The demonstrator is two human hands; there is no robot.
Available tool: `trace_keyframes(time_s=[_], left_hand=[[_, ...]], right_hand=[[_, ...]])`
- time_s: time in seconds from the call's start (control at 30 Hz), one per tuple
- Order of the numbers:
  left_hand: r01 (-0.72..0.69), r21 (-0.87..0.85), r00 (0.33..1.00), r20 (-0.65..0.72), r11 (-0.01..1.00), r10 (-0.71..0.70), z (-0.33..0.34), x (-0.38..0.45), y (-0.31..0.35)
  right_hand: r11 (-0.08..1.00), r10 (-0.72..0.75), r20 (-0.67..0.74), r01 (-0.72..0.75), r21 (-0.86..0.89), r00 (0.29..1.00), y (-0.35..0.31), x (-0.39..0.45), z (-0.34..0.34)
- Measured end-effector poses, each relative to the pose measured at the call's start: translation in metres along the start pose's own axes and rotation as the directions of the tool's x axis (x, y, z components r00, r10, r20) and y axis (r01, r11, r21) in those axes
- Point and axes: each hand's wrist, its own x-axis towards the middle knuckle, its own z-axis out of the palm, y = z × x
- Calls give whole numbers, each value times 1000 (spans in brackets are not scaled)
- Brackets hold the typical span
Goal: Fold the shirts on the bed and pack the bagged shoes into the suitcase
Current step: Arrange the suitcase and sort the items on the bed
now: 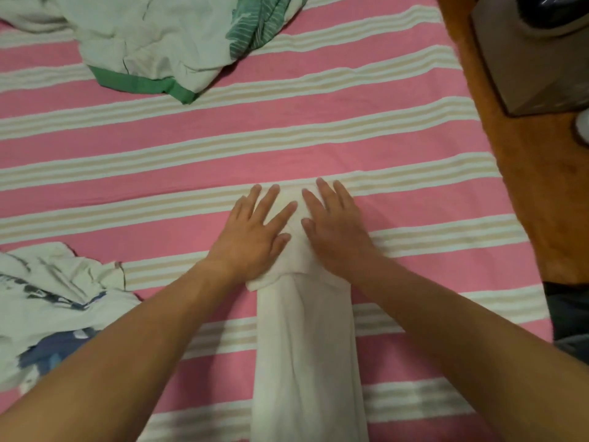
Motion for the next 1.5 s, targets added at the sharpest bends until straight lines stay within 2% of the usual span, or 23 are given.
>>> trace_keyframes(time_s=[0.1, 0.2, 0.3, 0.4, 0.47, 0.53, 0.63, 0.7, 0.77, 0.83, 0.9, 0.97, 1.0, 1.07, 1.1, 1.13, 1.17, 1.2, 1.23, 1.3, 1.37, 1.43, 1.5], left_hand=[[45, 44, 998, 47, 998, -47, 29, 27, -1], [63, 160, 998, 14, 985, -66, 42, 49, -6], [99, 216, 993, 43, 971, -110, 33, 37, 13], [-104, 187, 993, -32, 977, 112, 43, -25, 32], [-311, 145, 949, 101, 939, 299, 64, -102, 43], [-397, 96, 899, 242, 913, 365, 86, -182, 49], [-534, 56, 808, 327, 843, 490, 104, -254, 52], [-605, 108, 759, 377, 789, 530, 114, -268, 54], [-588, 149, 776, 384, 795, 501, 120, -267, 57], [-529, 152, 821, 341, 835, 458, 118, -265, 67], [-515, 103, 837, 274, 851, 473, 114, -271, 75], [-545, 1, 818, 223, 838, 531, 113, -287, 89], [-554, -86, 801, 219, 828, 558, 111, -298, 99], [-481, -335, 811, 180, 810, 557, 100, -315, 122], [-338, -501, 868, 161, 797, 470, 87, -316, 133], [-85, -671, 933, 206, 737, 295, 73, -310, 144], [210, -806, 958, 284, 553, 50, 61, -300, 154], [437, -847, 898, 397, 302, -188, 52, -287, 161], [549, -823, 806, 475, 145, -352, 51, -273, 165], [679, -728, 663, 552, 96, -505, 62, -250, 169], [748, -663, 524, 613, -25, -591, 77, -240, 178], [725, -682, 482, 601, -94, -637, 82, -237, 185], [677, -729, 495, 552, -100, -671, 79, -241, 188]], right_hand=[[992, 46, 107, -33, -124, 993, 37, 14, 34], [973, -4, 53, 16, -230, 999, 57, 29, 48], [959, -36, -27, 27, -283, 999, 35, 14, 38], [953, -253, -8, 247, -175, 968, 12, -59, 36], [912, -381, 177, 400, -86, 907, 0, -138, 42], [856, -461, 347, 512, -66, 816, 1, -215, 44], [729, -586, 473, 683, -47, 658, 14, -276, 44], [690, -556, 585, 720, -70, 590, 19, -286, 48], [678, -520, 648, 731, -83, 556, 16, -285, 54], [698, -510, 626, 709, -101, 591, 4, -278, 56], [725, -591, 448, 685, -71, 671, 0, -276, 59], [743, -638, 319, 669, 15, 701, 7, -288, 53], [744, -648, 323, 665, 72, 690, 13, -298, 47], [810, -587, 345, 532, 247, 733, 25, -321, 26], [878, -452, 421, 309, 364, 786, 25, -327, 10], [890, -305, 510, 50, 453, 804, 24, -328, -1], [864, -122, 545, -181, 470, 830, 20, -321, -7], [833, 44, 546, -333, 442, 836, 16, -310, -6], [777, 180, 544, -457, 432, 820, 13, -300, -3], [698, 321, 558, -589, 406, 765, 3, -280, 5], [633, 417, 551, -666, 395, 723, -4, -271, 18], [585, 468, 518, -690, 426, 716, -11, -276, 19], [564, 474, 481, -674, 478, 737, -17, -281, 16]])
